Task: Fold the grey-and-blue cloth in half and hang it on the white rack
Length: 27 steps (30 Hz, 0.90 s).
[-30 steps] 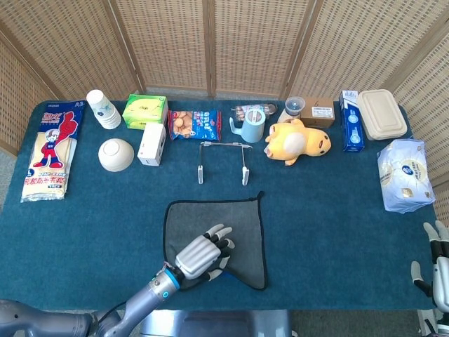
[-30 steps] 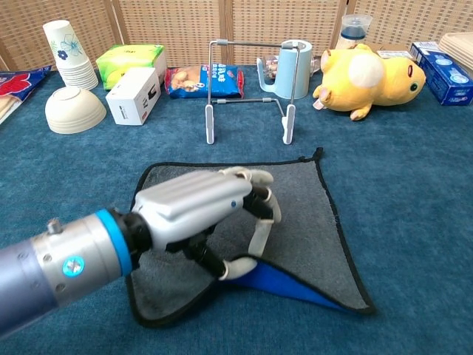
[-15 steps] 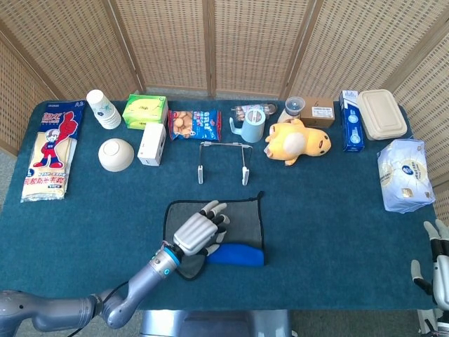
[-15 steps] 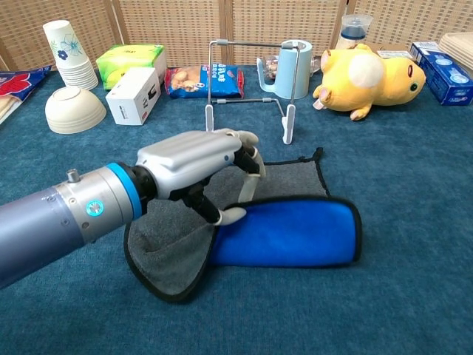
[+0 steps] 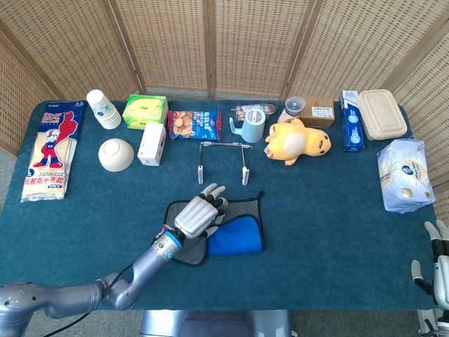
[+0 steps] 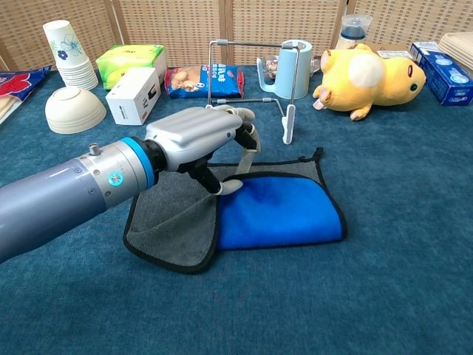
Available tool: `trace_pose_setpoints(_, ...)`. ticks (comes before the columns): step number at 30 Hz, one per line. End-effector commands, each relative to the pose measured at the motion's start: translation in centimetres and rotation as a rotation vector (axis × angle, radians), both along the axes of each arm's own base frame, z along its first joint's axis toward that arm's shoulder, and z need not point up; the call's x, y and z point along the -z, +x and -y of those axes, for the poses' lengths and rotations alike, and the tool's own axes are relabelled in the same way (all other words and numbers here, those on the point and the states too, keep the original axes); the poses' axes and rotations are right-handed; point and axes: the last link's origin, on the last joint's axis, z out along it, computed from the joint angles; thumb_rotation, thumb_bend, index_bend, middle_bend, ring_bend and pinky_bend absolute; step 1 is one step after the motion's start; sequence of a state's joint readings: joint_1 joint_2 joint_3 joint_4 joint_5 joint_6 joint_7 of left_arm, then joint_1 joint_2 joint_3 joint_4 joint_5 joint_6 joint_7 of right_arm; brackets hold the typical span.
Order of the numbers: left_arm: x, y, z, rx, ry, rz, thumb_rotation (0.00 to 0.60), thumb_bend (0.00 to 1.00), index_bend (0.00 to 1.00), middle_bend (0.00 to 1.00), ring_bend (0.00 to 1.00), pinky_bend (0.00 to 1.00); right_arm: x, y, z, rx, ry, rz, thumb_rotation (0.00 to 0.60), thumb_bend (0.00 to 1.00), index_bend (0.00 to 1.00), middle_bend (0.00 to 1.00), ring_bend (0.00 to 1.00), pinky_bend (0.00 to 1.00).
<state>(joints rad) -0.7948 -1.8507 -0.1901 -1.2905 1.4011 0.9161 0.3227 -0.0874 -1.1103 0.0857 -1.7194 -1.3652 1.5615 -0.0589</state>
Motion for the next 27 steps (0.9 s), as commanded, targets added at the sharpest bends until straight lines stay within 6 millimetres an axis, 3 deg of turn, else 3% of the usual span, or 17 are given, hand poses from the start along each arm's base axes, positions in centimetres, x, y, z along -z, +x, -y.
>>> trace_pose_setpoints(1,0.5,0.2,-0.7,0.013,0.014,-0.028,0.600,0.49,0.62,0.29,0.06,0.02,-0.1,-0.1,0.0,0.005,-0.004,0.000,0.600,0.42,0.00,0.00,0.00,0.00)
trace_pose_setpoints(27,1.7,0.3,-3.8,0.024,0.088,-0.081,0.600,0.48,0.62,0.28,0.04,0.01,-0.6,-0.6,-0.6,0.027,-0.025,0.001,0.600,0.42,0.00,0.00,0.00,0.00)
